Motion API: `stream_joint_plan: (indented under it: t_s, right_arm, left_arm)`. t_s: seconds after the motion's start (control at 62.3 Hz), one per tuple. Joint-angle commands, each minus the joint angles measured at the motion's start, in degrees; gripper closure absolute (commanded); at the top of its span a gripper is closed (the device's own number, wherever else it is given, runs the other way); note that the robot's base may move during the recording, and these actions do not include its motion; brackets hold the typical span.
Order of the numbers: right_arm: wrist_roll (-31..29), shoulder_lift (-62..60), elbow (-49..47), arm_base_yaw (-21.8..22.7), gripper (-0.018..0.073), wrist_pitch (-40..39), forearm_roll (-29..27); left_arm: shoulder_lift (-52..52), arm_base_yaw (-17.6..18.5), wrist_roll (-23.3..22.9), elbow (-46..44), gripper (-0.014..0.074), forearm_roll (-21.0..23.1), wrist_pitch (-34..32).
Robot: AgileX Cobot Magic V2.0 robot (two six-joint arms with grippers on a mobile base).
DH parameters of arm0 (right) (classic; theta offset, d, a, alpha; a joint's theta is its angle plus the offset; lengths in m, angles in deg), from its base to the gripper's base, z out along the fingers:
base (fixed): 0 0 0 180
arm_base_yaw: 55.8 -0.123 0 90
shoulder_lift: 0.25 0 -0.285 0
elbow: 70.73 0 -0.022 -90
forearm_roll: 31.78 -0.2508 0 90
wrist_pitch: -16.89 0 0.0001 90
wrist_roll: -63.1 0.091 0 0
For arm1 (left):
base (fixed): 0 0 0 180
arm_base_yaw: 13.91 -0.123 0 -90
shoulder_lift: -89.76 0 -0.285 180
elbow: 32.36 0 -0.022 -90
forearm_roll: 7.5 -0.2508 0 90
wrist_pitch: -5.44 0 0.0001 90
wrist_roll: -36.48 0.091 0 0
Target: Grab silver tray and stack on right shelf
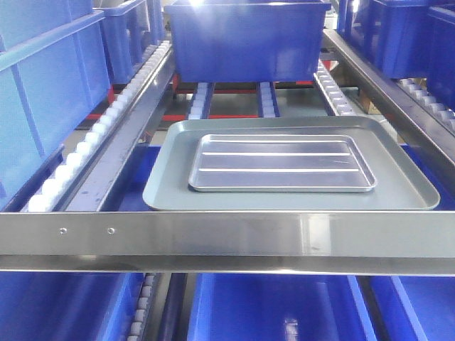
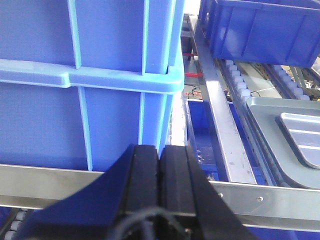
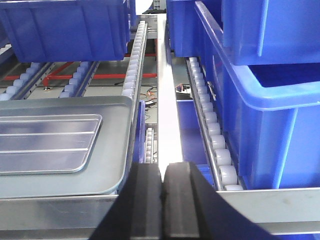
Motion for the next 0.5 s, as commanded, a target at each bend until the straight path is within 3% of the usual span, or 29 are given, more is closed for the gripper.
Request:
stream_joint_plan:
  t_s: [0.0, 0.481]
  right_arm:
    - [0.0, -1.2, -1.0, 0.4, 0.0503, -5.4, 0.0]
    - [0.0, -1.2, -1.0, 0.4, 0.0503, -5.4, 0.0]
  left_arm:
    - [0.8, 0.4, 0.1, 1.0, 0.0697, 0.4, -4.9]
    - [0.8, 0.4, 0.1, 1.0, 0.0697, 0.4, -4.9]
